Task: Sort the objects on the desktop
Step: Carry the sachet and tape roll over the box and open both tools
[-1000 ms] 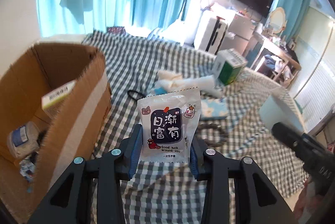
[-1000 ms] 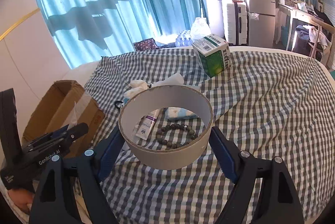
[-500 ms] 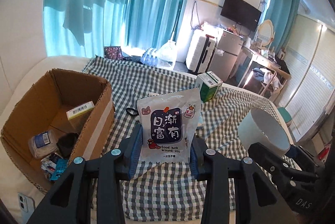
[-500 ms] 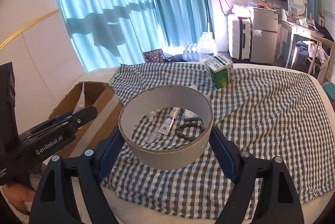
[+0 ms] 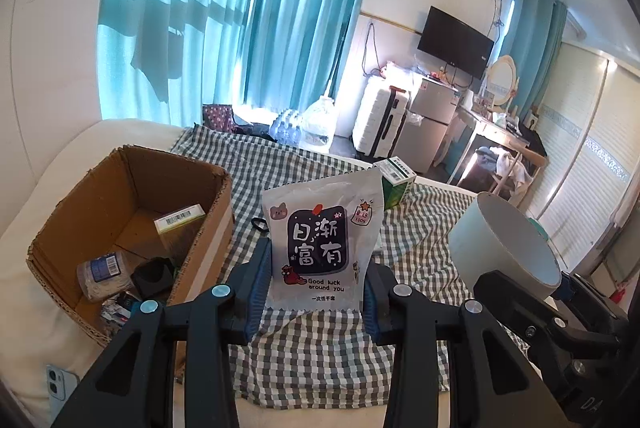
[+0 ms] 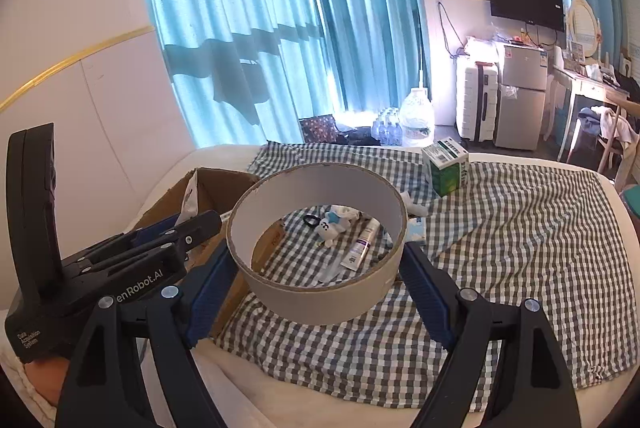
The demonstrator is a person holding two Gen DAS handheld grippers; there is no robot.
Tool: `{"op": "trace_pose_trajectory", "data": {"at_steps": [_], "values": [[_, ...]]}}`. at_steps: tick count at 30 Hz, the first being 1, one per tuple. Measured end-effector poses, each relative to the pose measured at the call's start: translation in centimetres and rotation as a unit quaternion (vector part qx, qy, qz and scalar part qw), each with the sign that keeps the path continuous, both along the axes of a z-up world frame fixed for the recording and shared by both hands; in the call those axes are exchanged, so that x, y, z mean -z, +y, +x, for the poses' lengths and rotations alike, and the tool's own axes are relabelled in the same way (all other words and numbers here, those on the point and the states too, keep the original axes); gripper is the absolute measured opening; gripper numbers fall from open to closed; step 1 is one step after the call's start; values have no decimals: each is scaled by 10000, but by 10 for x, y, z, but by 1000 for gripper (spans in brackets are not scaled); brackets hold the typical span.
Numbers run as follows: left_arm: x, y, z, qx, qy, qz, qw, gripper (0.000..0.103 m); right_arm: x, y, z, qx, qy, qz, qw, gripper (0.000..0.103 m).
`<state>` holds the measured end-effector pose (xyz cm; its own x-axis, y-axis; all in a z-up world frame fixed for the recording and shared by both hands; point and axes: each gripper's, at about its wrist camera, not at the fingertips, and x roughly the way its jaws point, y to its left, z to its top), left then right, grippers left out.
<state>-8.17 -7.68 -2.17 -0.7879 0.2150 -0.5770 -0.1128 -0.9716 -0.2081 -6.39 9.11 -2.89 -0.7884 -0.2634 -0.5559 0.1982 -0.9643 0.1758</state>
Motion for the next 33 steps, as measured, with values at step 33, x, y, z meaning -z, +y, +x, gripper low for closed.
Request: {"op": "trace_pose_trajectory", "data": {"at_steps": [33], "values": [[81, -225, -44, -1720, -880, 128, 9811, 41, 54, -214, -117, -1672, -739, 196, 9829, 82]]}}
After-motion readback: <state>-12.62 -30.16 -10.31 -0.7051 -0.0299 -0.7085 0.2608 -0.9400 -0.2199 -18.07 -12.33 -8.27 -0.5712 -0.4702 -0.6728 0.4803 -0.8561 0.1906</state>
